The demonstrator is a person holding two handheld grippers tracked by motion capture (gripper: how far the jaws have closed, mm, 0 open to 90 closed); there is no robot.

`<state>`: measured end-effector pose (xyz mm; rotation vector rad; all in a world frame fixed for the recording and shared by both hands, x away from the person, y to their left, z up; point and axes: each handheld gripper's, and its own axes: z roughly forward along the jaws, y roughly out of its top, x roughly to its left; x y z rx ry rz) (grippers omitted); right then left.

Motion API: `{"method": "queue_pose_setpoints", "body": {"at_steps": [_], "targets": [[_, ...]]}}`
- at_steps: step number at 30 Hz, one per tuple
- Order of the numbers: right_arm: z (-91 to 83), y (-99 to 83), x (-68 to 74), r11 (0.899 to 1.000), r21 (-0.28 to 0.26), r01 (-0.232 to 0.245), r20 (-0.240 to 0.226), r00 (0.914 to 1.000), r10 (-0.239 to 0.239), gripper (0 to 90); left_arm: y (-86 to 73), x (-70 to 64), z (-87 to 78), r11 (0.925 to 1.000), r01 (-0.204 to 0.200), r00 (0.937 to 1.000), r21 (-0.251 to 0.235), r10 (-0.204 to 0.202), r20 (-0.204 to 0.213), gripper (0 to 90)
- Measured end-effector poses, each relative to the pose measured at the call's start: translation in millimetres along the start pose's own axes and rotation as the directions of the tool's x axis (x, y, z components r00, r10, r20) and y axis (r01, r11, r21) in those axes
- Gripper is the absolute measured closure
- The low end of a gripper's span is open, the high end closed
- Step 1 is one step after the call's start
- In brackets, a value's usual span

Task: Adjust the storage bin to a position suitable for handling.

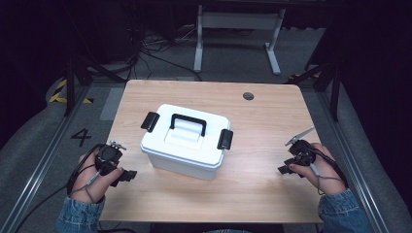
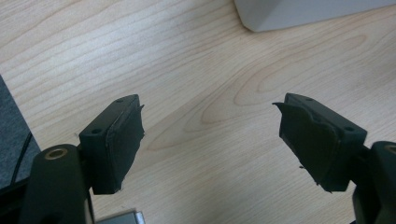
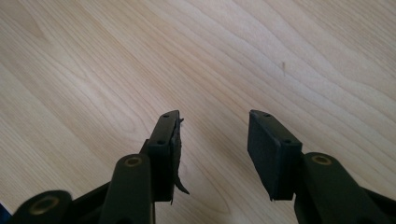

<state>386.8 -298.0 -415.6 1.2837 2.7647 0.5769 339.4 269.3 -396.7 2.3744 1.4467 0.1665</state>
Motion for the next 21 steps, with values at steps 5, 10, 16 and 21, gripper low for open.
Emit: {"method": "queue_pose_setpoints", "body": {"at_steps": [5,10,16,21], "targets": [[3.6,-0.5,1.8,0.999,-0.045,0.016,-0.034,0.9993,-0.018,55.7,5.1,0.3,-6.5,0.9960,-0.006,0.9999,-0.089,0.006,0.009,25.1],[5.5,-1.6,2.1,0.998,-0.064,0.015,-0.041,0.9990,-0.017,53.8,5.3,1.0,-6.8,0.9951,-0.008,0.9997,-0.098,0.010,0.022,25.2],[4.0,1.6,6.0,0.995,-0.076,0.060,-0.031,0.9976,-0.063,52.4,6.1,1.3,-5.6,0.9951,-0.021,0.9992,-0.097,0.024,0.031,25.1],[1.1,5.6,10.2,0.995,-0.087,0.058,-0.040,0.9973,-0.062,52.1,6.0,0.2,-5.3,0.9924,-0.028,0.9988,-0.119,0.033,0.037,22.6]]}}
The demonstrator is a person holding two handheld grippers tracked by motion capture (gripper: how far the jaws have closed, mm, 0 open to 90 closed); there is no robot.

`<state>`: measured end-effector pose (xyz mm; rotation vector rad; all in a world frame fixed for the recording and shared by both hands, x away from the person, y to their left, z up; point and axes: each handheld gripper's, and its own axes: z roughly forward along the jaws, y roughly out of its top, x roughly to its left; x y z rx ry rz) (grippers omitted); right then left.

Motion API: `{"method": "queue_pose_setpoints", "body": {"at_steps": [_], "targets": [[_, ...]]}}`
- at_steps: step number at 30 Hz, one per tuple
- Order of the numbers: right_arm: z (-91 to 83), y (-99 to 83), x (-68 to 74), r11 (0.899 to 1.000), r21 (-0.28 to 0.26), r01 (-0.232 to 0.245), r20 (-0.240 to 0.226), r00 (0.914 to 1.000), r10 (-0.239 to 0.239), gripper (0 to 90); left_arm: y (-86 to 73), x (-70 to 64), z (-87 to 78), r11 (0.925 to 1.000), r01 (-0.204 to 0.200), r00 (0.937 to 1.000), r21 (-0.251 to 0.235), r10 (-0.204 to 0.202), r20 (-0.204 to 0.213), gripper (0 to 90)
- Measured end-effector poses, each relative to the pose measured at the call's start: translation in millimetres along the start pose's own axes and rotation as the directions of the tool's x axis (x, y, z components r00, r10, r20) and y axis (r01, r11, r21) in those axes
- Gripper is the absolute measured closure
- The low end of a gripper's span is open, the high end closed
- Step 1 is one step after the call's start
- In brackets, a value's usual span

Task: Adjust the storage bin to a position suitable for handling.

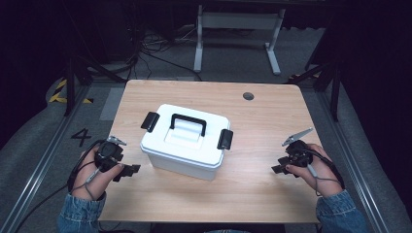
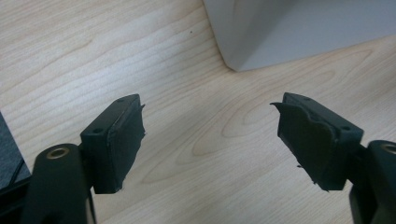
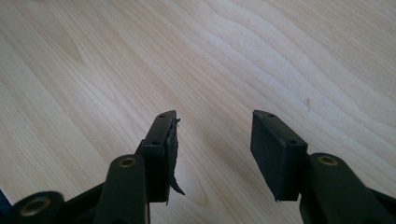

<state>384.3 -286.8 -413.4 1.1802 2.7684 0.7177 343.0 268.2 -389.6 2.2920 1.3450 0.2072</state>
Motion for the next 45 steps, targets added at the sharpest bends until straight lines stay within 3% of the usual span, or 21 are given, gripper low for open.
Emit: {"method": "queue_pose_setpoints", "body": {"at_steps": [4,7,13,18,26,34,45], "targets": [[-6.4,6.8,3.9,0.999,-0.050,0.002,-0.030,0.9996,-0.003,52.0,0.6,-1.5,-1.4,0.9985,-0.042,0.9986,-0.034,0.043,0.030,20.4],[-12.7,15.1,8.7,0.996,-0.089,0.009,-0.042,0.9990,-0.012,52.5,1.5,-1.8,-3.2,0.9979,-0.047,0.9987,-0.044,0.048,0.017,20.6],[-24.3,40.4,24.8,0.988,-0.145,0.058,-0.048,0.9967,-0.066,54.3,0.9,1.9,-4.4,0.9994,0.016,0.9996,-0.029,-0.015,0.025,23.5],[-31.1,61.7,39.4,0.979,-0.184,0.082,-0.081,0.9918,-0.099,53.7,0.7,1.1,-2.4,0.9996,0.006,0.9991,-0.026,-0.005,0.042,25.8],[-39.2,97.9,60.0,0.965,-0.216,0.150,-0.072,0.9829,-0.169,52.9,1.3,0.5,-2.6,0.9998,-0.001,0.9989,-0.022,0.002,0.047,25.8],[-34.6,129.9,77.5,0.943,-0.271,0.196,-0.099,0.9683,-0.229,48.6,1.5,-0.3,-1.5,0.9996,-0.013,0.9986,-0.024,0.014,0.050,25.6],[-20.2,170.0,97.0,0.932,-0.267,0.244,-0.115,0.9523,-0.283,47.7,1.0,1.8,-2.0,0.9994,-0.014,0.9986,-0.031,0.015,0.050,25.4]]}}
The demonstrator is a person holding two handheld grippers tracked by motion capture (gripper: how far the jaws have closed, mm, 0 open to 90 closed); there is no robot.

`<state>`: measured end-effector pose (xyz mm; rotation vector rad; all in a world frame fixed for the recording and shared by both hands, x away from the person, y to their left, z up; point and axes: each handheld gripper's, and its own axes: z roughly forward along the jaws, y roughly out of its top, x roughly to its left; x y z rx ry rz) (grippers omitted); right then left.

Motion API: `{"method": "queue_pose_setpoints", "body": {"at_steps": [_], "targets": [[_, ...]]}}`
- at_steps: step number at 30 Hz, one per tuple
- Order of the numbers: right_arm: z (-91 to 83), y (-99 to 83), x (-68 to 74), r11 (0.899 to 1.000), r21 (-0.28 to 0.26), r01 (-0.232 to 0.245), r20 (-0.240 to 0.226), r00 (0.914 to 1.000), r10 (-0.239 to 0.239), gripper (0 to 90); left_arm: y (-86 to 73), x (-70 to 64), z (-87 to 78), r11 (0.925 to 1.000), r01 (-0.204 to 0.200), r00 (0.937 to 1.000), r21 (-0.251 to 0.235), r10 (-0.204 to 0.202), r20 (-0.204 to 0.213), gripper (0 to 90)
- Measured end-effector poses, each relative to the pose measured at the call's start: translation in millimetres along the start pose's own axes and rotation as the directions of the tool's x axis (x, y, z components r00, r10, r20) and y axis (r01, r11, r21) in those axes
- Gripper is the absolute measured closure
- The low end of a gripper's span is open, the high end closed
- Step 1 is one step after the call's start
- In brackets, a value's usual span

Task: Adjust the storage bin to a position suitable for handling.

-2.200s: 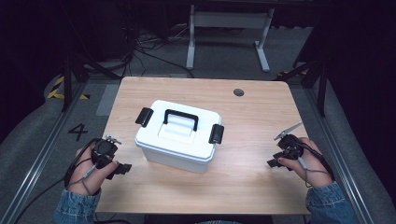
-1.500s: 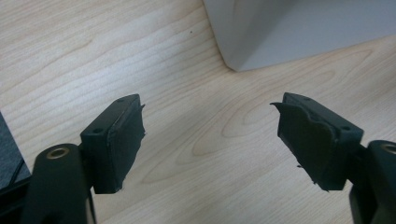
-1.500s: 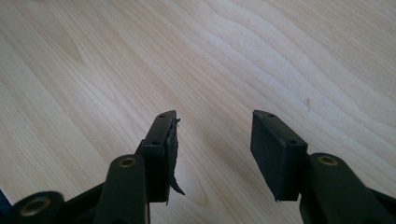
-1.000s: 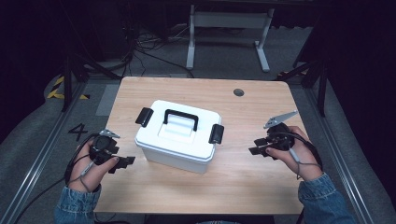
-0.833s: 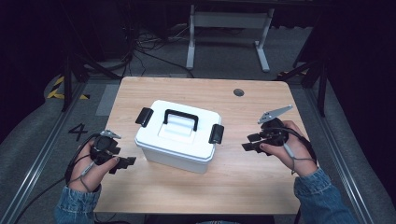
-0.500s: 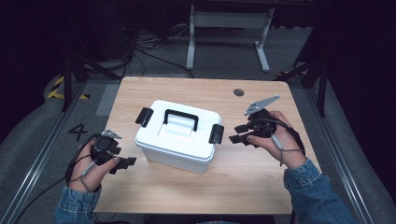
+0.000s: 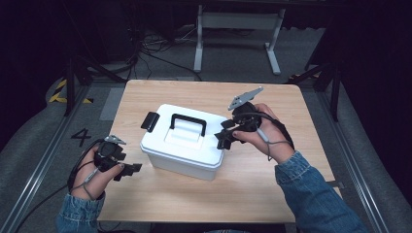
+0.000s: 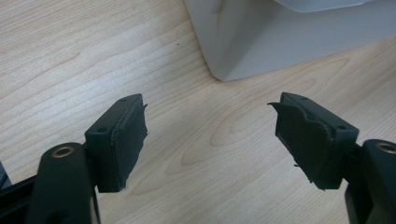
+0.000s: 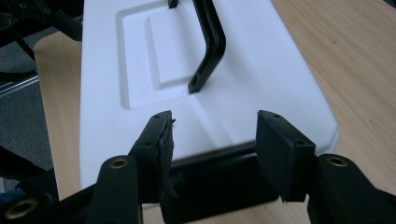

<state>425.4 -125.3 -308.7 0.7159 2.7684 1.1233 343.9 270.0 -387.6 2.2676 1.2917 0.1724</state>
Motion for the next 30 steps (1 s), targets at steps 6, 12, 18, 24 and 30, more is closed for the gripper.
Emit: {"method": "queue_pose_setpoints", "body": {"at_steps": [6,12,18,24,30], "targets": [[18.9,17.0,0.5,1.000,0.001,0.023,-0.016,0.9996,-0.023,47.6,1.5,1.7,1.1,1.0000,0.008,1.0000,0.000,-0.008,0.004,25.3],[38.1,29.9,2.2,0.999,0.022,0.043,-0.032,0.9986,-0.042,55.8,2.1,1.5,2.5,1.0000,0.002,1.0000,0.001,-0.002,0.008,25.0],[46.5,37.3,4.7,0.997,0.040,0.070,-0.022,0.9974,-0.069,70.4,1.3,2.7,1.8,1.0000,0.009,0.9999,-0.003,-0.009,0.010,25.0],[49.1,39.8,8.8,0.993,0.053,0.105,-0.039,0.9939,-0.103,83.8,0.6,3.0,1.4,0.9999,0.011,0.9999,-0.002,-0.011,0.009,25.0],[48.7,40.4,10.2,0.991,0.055,0.124,-0.037,0.9918,-0.122,84.2,0.2,2.8,1.4,0.9999,0.008,0.9999,-0.006,-0.008,0.007,25.0]]}}
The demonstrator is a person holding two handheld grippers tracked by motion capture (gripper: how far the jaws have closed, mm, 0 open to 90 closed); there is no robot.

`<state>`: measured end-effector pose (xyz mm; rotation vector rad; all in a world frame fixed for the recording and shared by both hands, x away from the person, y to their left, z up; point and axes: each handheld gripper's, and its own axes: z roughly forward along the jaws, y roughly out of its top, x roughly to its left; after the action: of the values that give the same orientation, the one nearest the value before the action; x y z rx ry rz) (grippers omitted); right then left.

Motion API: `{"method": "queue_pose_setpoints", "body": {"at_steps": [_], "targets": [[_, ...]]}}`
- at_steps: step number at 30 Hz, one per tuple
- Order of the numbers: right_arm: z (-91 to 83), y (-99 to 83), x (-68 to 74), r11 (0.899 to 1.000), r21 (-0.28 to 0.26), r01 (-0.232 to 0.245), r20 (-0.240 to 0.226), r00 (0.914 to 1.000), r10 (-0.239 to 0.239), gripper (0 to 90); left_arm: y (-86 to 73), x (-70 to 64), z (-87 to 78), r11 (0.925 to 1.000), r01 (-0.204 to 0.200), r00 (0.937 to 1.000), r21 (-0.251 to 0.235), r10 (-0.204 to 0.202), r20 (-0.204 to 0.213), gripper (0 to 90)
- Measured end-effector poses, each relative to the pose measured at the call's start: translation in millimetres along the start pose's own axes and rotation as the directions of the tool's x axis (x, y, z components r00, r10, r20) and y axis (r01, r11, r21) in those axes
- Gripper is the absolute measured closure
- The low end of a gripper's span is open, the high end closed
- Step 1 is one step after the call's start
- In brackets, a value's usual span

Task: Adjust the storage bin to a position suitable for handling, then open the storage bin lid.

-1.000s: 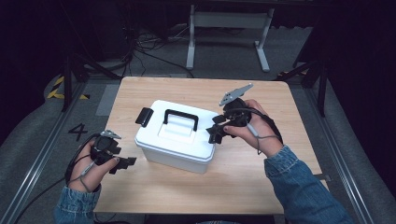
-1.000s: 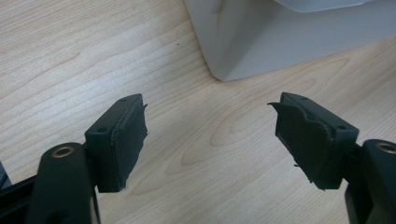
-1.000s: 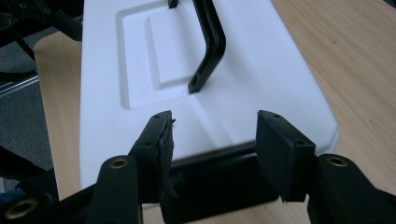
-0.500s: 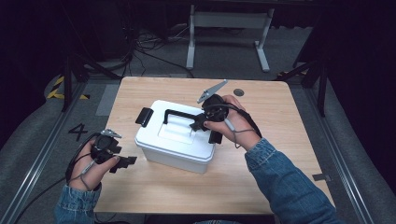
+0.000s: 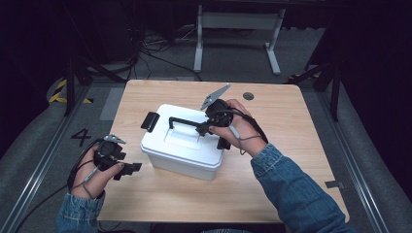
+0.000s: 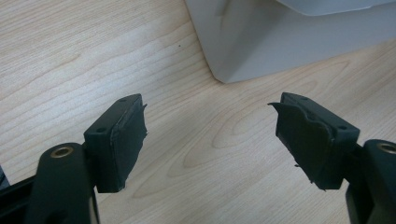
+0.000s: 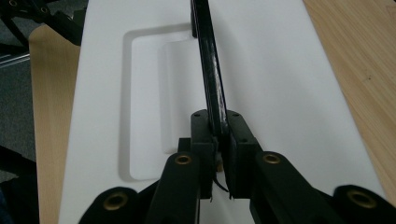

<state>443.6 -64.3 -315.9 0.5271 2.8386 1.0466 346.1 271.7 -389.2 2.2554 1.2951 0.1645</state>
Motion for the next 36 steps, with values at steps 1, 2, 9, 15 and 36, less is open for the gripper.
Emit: {"method": "queue_pose_setpoints", "body": {"at_steps": [1,2,9,15,36], "targets": [[-0.1,0.1,0.2,1.000,0.000,0.002,0.001,1.0000,-0.002,84.3,0.0,0.1,-0.1,1.0000,0.000,1.0000,-0.001,0.000,0.000,25.0],[-0.1,0.1,0.2,1.000,0.000,0.002,0.001,1.0000,-0.002,84.3,0.0,0.1,-0.1,1.0000,0.000,1.0000,-0.001,0.000,0.000,25.0],[-1.6,0.6,1.5,1.000,-0.018,0.021,0.001,0.9998,-0.021,84.5,1.6,0.7,0.1,1.0000,0.003,1.0000,0.000,-0.003,0.004,25.0],[-7.9,2.4,3.7,0.997,-0.068,0.032,-0.003,0.9995,-0.032,84.7,0.8,-0.4,0.2,1.0000,0.002,1.0000,0.000,-0.002,0.003,25.0],[-50.5,18.2,12.2,0.980,-0.181,0.082,0.048,0.9961,-0.075,84.8,-0.2,0.2,0.2,1.0000,-0.006,1.0000,0.001,0.006,-0.002,25.0]]}}
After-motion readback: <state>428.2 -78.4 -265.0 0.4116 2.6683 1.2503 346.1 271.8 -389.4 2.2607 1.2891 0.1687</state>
